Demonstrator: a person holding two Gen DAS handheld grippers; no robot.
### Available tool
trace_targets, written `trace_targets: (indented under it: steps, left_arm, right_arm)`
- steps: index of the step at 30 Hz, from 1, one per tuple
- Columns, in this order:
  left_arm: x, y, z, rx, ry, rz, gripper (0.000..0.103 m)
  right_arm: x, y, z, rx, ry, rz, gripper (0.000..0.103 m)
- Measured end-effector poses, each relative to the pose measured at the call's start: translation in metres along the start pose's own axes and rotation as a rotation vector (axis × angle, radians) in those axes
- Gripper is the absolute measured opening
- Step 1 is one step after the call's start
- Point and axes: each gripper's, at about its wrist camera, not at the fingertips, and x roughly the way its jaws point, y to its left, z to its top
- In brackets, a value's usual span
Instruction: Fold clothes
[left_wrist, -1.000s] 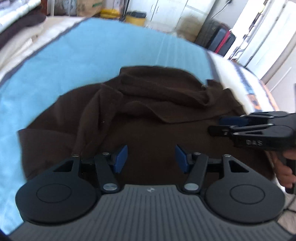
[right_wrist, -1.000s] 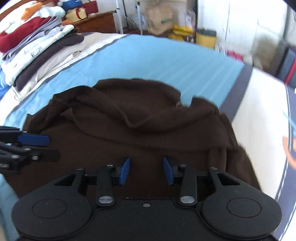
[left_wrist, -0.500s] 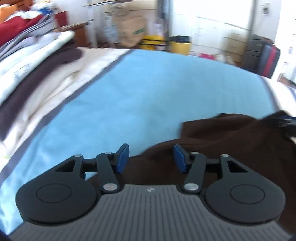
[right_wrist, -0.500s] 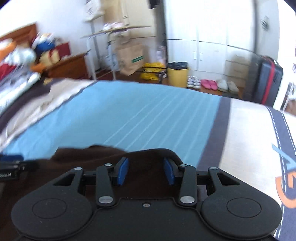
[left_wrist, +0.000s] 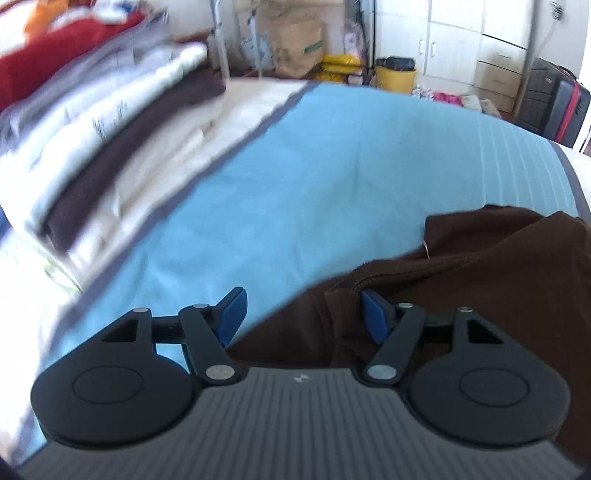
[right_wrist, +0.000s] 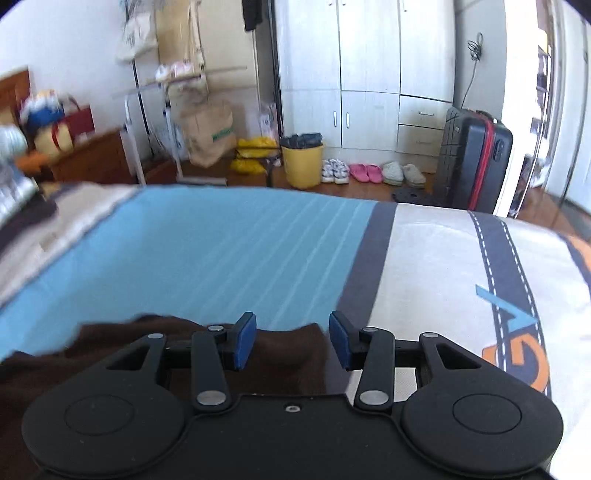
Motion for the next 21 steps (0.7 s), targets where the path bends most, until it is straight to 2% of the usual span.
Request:
trace_targets:
  steps: [5,8,11,13,16,21]
  left_arm:
    - [0.000,0.011,0.010,-0.018,-0.004,-0.054,0.070]
    - [0.000,0.018,0.016,-0.029,-0.007,-0.086,0.073]
    - [0.000,0.025,0.022,-0.039,-0.010,-0.118,0.073]
    - [-0.011,0.026,0.017,-0.047,-0.010,-0.138,0.069]
    - [-0.031,0.026,0.005,-0.058,-0.011,-0.168,0.071]
    - [-0.064,0.026,-0.015,-0.076,-0.012,-0.218,0.072]
  right_arm:
    - [-0.035,-0.004,-0.002,0.086,0.003,0.063,0.050]
    - [-0.058,-0.007,-0.005,0.156,0.019,0.125,0.055]
    - [-0.076,0.000,-0.012,0.163,0.015,0.130,0.056]
    - [-0.087,0.001,-0.019,0.180,0.027,0.122,0.057]
    - [-0.107,-0.010,-0.037,0.320,0.069,0.173,0.060]
    - [-0.105,0.010,-0.064,0.301,0.154,0.045,0.063]
